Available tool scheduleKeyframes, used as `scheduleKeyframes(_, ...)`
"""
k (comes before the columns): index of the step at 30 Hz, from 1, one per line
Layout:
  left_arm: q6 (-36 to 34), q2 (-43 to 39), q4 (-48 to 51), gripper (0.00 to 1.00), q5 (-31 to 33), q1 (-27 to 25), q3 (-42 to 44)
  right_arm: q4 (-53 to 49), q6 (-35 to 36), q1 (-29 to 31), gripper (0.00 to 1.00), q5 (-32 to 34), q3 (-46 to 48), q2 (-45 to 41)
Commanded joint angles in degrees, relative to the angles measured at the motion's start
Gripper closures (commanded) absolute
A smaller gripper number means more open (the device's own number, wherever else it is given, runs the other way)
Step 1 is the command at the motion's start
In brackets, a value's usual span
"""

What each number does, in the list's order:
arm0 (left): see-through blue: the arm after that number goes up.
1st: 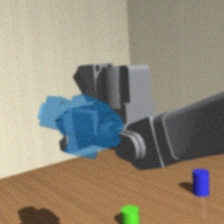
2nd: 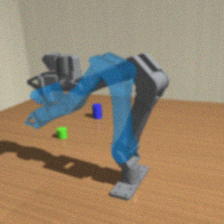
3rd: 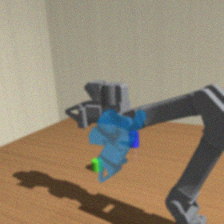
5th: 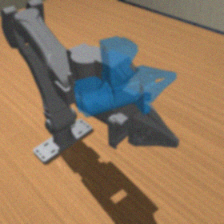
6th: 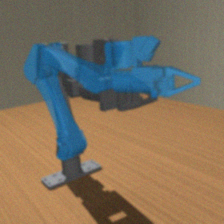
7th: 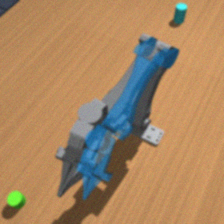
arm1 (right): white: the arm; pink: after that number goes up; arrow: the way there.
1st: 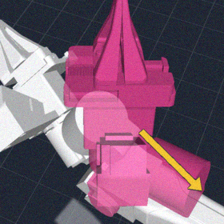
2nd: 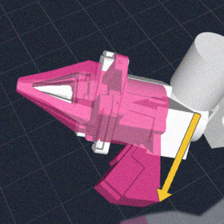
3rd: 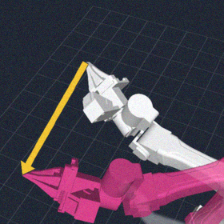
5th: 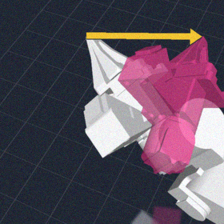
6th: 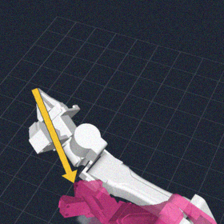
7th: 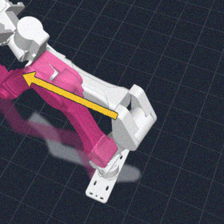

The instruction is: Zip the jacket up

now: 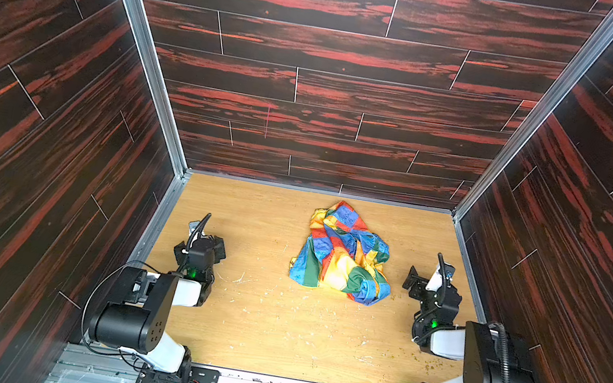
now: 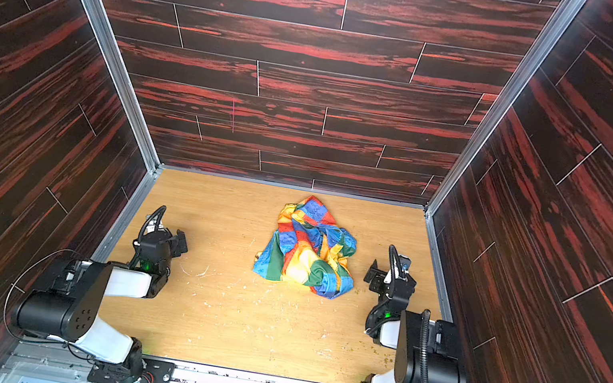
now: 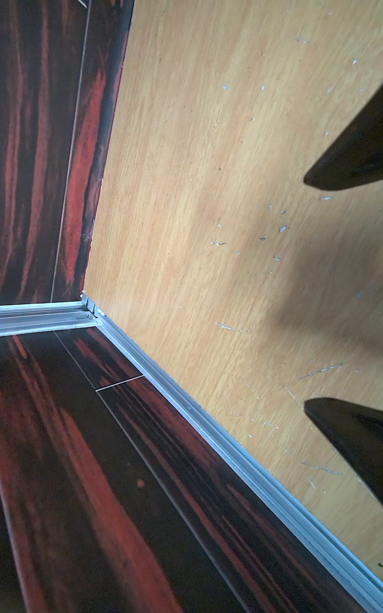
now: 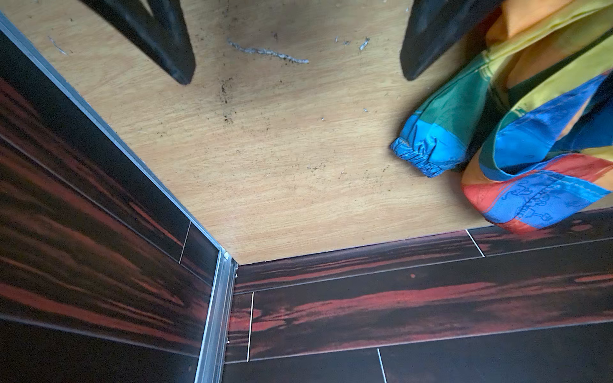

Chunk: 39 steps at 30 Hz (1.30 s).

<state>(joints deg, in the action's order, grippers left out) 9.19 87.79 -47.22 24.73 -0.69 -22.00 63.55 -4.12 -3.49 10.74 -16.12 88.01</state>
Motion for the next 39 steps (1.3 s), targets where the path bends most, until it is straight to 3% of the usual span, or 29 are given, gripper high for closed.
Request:
scheduleKeyframes(1,-1.0,0.3,-1.3,0.0,0.8,0.4,-1.3,2.3,-0.4,0.3,0.01,0.3,-1.0,1.2)
scheduleKeyframes(39,-1.2,-0.4,-2.0,0.0,0.5,0.3,-1.5,2.4,-0.9,0.3,0.01,1.3,-0.4,-0.4)
